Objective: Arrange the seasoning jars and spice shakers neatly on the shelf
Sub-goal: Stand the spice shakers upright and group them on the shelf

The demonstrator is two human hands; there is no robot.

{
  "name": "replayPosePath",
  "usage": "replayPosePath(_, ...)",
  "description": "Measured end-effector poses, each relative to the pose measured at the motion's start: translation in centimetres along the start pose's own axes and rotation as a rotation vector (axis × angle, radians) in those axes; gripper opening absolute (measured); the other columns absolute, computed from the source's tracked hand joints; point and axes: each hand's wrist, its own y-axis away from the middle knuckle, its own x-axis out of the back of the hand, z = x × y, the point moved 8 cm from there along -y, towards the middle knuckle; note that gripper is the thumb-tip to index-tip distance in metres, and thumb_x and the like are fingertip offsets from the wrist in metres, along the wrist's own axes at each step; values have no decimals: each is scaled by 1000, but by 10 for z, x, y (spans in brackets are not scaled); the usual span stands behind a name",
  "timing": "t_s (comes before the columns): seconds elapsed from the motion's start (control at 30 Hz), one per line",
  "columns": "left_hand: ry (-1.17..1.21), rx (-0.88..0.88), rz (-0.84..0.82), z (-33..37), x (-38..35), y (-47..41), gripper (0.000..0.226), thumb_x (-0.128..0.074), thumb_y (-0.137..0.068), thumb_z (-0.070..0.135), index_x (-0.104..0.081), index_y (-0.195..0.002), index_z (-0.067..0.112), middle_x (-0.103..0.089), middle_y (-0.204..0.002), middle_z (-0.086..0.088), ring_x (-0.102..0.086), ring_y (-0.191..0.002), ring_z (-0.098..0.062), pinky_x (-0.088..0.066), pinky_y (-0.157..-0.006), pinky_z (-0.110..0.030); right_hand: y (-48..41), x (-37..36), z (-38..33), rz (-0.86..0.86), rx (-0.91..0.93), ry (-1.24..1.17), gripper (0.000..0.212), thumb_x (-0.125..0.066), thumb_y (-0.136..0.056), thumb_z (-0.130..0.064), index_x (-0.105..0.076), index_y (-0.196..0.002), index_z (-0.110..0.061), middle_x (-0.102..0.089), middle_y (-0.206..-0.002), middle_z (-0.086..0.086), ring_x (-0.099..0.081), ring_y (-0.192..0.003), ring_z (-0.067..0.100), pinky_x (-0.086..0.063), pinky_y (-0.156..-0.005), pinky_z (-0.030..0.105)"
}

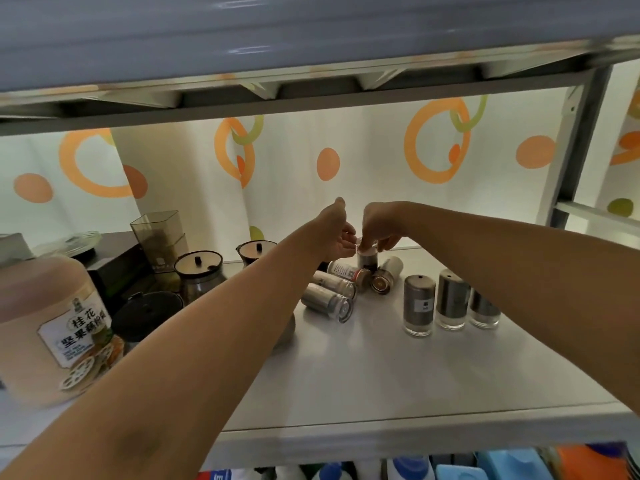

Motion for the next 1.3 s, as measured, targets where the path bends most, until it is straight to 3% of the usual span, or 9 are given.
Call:
replayPosePath(0.23, -70, 6, 35, 3, -1, -4, 72, -24, -96, 58, -52, -108, -7, -55, -104, -19, -56, -93, -27, -51, -82, -35, -6, 2, 1, 83, 17, -29, 41, -81, -79, -15, -63, -106, 10, -72, -102, 24, -74, -90, 32, -60, -84, 41)
replayPosePath(0.4, -25, 23, 42, -1, 2, -6, 61, -25, -95, 60, -46, -89, 3, -41, -92, -15, -39, -88, -22, -37, -63, -29, -10, 2, 0, 123, 34, -45, 38, -82, -78, -15, -64, -101, 9, -72, -97, 23, -73, -89, 35, -60, -84, 43)
replayPosePath(0.63, -8, -2, -12, -1, 2, -1, 76, -17, -101, 52, -30, -141, -11, -44, -140, -27, -47, -128, -36, -39, -105, -41, -8, 1, -3, 120, 22, -47, 32, -82, -78, -15, -61, -92, 5, -63, -73, 14, -73, -89, 35, -61, -81, 41)
replayPosePath(0.77, -18, -6, 15, 2, 1, -1, 71, -18, -99, 55, -45, -121, -7, -51, -96, -17, -52, -99, -27, -45, -78, -36, -8, 0, -2, 128, 9, -54, 33, -83, -77, -16, -61, -93, 5, -63, -74, 13, -73, -89, 35, -61, -79, 41)
replayPosePath(0.9, -28, 31, 48, -2, 2, 3, 63, -19, -96, 59, -43, -82, 3, -43, -89, -12, -45, -83, -22, -42, -61, -29, -8, 0, -1, 125, -2, -49, 29, -82, -78, -15, -62, -88, 3, -65, -78, 15, -73, -89, 35, -61, -80, 41)
replayPosePath(1.07, -21, -2, 62, -3, 6, 9, 59, -22, -96, 57, -44, -84, 3, -41, -80, -11, -40, -65, -20, -38, -57, -28, -9, -3, 1, 96, -35, -77, 41, -79, -82, -22, -62, -104, 8, -70, -98, 23, -73, -93, 34, -60, -84, 40)
replayPosePath(1.17, -152, -171, 191, 8, 15, 18, 39, -26, -99, 40, -46, -102, 6, -49, -98, -12, -49, -75, -23, -43, -61, -30, -6, 0, 5, 22, -62, -162, 42, -76, -84, -28, -61, -104, 5, -66, -104, 25, -68, -96, 30, -54, -85, 35)
replayPosePath(1.23, -178, -292, 292, 20, 22, 24, 39, -29, -97, 33, -55, -105, 4, -60, -108, -15, -59, -91, -31, -51, -80, -38, -3, 16, 9, 84, -73, -247, 32, -73, -87, -23, -60, -97, 5, -62, -100, 22, -58, -88, 27, -49, -80, 35)
replayPosePath(1.3, -233, -314, 276, 28, 12, 33, 49, -29, -95, 33, -61, -109, -1, -67, -108, -19, -64, -92, -35, -53, -82, -40, 0, 31, 24, 153, -139, -302, 41, -66, -92, -24, -56, -117, 8, -61, -109, 24, -60, -95, 31, -52, -91, 39)
